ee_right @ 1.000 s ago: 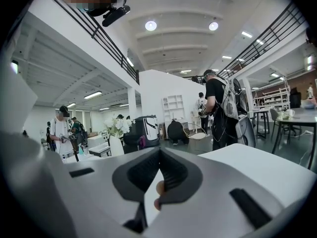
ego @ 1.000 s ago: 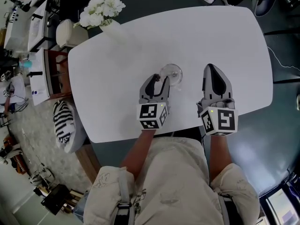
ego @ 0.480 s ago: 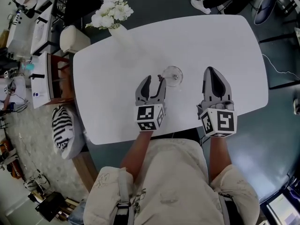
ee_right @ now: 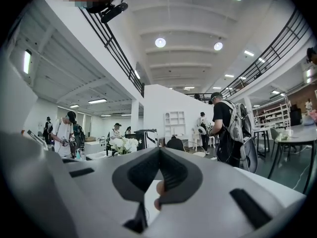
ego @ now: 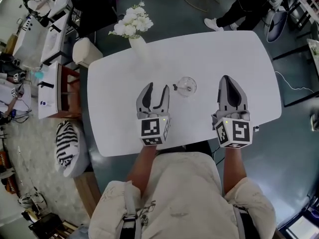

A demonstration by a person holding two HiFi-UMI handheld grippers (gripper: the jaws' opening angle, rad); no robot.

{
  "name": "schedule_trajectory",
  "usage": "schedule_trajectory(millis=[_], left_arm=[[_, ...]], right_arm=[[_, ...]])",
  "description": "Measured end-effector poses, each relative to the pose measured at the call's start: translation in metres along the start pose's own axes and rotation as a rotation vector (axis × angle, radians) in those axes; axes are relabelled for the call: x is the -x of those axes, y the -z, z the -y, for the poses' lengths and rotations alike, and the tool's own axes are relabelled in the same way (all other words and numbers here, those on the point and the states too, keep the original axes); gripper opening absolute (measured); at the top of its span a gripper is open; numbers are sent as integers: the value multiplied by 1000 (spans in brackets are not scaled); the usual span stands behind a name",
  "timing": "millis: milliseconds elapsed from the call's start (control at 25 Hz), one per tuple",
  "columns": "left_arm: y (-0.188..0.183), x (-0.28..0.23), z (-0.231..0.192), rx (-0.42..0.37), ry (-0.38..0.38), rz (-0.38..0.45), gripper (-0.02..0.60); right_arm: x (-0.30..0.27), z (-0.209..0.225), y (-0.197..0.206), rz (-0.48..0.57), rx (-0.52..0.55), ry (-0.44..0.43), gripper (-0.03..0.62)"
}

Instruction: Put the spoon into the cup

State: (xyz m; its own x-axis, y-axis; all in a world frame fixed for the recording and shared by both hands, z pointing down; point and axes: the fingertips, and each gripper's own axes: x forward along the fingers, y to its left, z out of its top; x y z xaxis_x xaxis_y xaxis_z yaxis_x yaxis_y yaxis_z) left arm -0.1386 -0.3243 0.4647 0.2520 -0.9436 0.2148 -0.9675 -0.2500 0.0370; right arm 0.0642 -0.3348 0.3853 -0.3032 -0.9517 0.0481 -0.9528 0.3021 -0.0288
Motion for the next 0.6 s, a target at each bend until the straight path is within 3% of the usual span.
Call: schedule_trajectory(millis=[360,600], left_arm=[[-98,36,-3,-144,-25,192,197],[-137,58,-5,-167,-44,266,196]], right_arm=[[20,-5,-43,103,29,15,-12],[32,-4,-64,155,28,29,-12]])
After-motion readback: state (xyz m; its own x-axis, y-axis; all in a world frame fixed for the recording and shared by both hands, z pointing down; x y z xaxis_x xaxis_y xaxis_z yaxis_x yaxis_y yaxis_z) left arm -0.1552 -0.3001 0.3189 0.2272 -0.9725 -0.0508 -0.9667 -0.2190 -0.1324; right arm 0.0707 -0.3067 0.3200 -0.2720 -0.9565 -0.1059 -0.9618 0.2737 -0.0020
